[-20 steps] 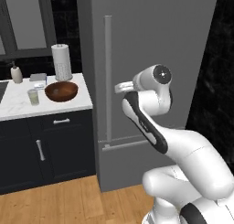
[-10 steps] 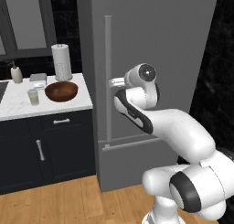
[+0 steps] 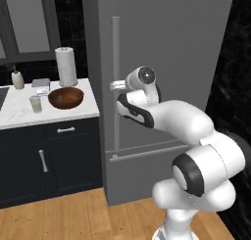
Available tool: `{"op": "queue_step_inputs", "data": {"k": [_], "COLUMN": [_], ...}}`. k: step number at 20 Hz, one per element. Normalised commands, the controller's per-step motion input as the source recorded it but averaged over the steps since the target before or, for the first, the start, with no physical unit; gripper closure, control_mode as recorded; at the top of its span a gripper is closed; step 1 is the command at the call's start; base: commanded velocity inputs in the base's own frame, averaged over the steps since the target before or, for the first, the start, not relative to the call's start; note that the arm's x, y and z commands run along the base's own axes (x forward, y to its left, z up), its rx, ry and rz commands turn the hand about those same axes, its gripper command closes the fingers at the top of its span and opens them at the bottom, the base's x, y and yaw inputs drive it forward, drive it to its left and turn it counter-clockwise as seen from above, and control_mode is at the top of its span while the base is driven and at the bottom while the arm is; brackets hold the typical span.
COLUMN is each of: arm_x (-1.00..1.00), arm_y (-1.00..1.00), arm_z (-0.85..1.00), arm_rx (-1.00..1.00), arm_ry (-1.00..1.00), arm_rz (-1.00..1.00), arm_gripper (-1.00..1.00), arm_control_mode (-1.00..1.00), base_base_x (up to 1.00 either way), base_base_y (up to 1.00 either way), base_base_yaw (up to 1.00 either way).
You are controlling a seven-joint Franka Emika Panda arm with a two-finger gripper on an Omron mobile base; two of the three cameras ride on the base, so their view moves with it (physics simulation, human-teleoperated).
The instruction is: Grab a lemon wedge from the fridge and one ice cube from the ice bowl, and put them in the glass of lemonade.
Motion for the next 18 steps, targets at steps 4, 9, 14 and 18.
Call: {"op": "queue_step_inputs", "data": {"k": [4, 9, 14, 18], "arm_x": [0.58, 0.45, 0.58, 0.42], "arm_y": [0.1, 0.12, 0.05, 0.01], "arm_z": [-0.48, -0.35, -0.01, 0.0], "arm_rx": [0.0, 0.0, 0.0, 0.0], "arm_ry": [0.0, -0.01, 0.0, 0.0], "arm_rz": [0.0, 0.0, 0.0, 0.0], "arm_gripper": [-1.0, -1.0, -1.0, -1.0], "arm_control_mode": [-1.0, -1.0, -1.0, -1.0], "base_base_x": [0.0, 0.0, 0.0, 0.0], "base_base_y": [0.0, 0.0, 0.0, 0.0], "base_base_yaw": [0.0, 0.0, 0.0, 0.0]}}
